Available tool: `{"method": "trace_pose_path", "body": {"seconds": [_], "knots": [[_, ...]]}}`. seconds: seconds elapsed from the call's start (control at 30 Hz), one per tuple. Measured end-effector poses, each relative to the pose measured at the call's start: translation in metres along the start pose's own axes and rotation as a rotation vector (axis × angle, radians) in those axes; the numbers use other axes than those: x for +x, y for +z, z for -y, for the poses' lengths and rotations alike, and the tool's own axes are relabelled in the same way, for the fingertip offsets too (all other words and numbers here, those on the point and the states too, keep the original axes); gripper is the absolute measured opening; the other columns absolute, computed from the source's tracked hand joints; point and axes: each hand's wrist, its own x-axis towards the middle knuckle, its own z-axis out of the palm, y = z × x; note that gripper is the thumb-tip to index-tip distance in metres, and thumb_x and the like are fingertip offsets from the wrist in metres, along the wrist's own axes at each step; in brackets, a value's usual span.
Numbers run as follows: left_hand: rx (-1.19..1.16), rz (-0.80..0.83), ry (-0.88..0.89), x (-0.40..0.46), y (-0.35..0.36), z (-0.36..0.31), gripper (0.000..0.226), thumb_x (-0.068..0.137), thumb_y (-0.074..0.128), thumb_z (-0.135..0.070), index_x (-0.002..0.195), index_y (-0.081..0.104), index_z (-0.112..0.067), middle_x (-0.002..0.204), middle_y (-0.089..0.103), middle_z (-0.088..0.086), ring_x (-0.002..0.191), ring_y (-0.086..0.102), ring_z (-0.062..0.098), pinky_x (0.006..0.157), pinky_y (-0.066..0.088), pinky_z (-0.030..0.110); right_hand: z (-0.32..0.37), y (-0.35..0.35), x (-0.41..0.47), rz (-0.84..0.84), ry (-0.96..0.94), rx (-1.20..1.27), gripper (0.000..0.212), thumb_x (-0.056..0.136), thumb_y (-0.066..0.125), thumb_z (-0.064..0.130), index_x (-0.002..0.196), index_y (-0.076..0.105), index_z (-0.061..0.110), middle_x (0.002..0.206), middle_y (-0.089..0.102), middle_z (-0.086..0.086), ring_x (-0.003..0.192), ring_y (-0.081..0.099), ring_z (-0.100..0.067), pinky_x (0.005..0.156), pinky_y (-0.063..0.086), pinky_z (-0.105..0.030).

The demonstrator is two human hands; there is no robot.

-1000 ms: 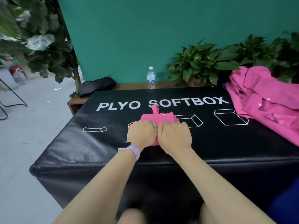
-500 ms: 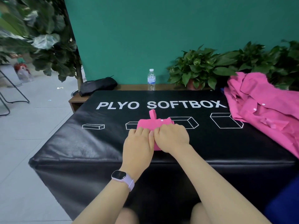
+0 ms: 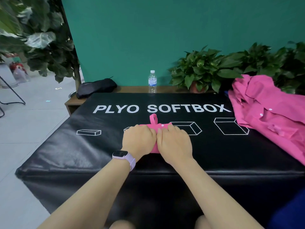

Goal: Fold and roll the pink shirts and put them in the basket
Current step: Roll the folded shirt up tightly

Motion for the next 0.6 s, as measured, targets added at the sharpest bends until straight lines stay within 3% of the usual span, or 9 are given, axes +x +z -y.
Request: {"method": "trace_pose_path", "body": {"seconds": [0.17, 0.3, 0.43, 0.53, 0.6], "knots": [[-0.015, 0.034, -0.044, 0.007, 0.008, 0.004, 0.036, 0.092, 0.044, -0.013, 0.06, 0.027, -0.016, 0.058, 0.031, -0.004, 0.057, 0.04, 0.026, 0.046, 0.014, 0.027, -0.005, 0.001, 0.016, 0.037, -0.014, 0.0, 0.044, 0.084, -0.002, 0.019, 0.07, 0.04, 0.019, 0.079, 0.052, 0.0, 0.069, 0.043, -0.024, 0.06, 0.03, -0.035], [0.003, 0.056, -0.045, 0.01, 0.01, 0.003, 0.034, 0.092, 0.042, -0.014, 0.062, 0.026, -0.015, 0.06, 0.03, -0.004, 0.058, 0.04, 0.026, 0.047, 0.014, 0.026, -0.007, 0.006, 0.024, 0.062, -0.041, -0.033, 0.031, 0.094, 0.025, 0.01, 0.065, 0.029, 0.018, 0.065, 0.038, 0.002, 0.062, 0.044, -0.025, 0.053, 0.025, -0.034], [-0.021, 0.067, -0.082, 0.008, 0.007, 0.003, 0.028, 0.094, 0.04, -0.014, 0.067, 0.033, -0.016, 0.065, 0.039, -0.003, 0.063, 0.045, 0.027, 0.05, 0.02, 0.027, -0.007, 0.006, 0.024, 0.092, -0.059, -0.059, 0.033, 0.095, 0.039, 0.008, 0.066, 0.028, 0.016, 0.068, 0.044, 0.0, 0.063, 0.049, -0.028, 0.05, 0.023, -0.032], [-0.001, 0.058, -0.003, -0.006, -0.004, -0.002, 0.01, 0.091, 0.039, -0.009, 0.09, 0.047, -0.014, 0.079, 0.051, 0.002, 0.069, 0.044, 0.026, 0.054, 0.031, 0.03, -0.009, 0.004, 0.028, 0.082, 0.032, 0.052, 0.034, 0.098, 0.034, 0.019, 0.064, 0.041, 0.016, 0.077, 0.06, -0.003, 0.076, 0.058, -0.031, 0.06, 0.032, -0.036], [-0.023, 0.041, 0.017, -0.018, -0.004, -0.003, 0.018, 0.088, 0.035, -0.007, 0.101, 0.045, -0.014, 0.09, 0.056, 0.004, 0.076, 0.045, 0.027, 0.06, 0.036, 0.034, -0.009, 0.002, 0.03, 0.091, 0.034, 0.09, 0.036, 0.098, 0.031, 0.023, 0.065, 0.041, 0.016, 0.085, 0.066, -0.005, 0.079, 0.057, -0.03, 0.065, 0.034, -0.036]]}}
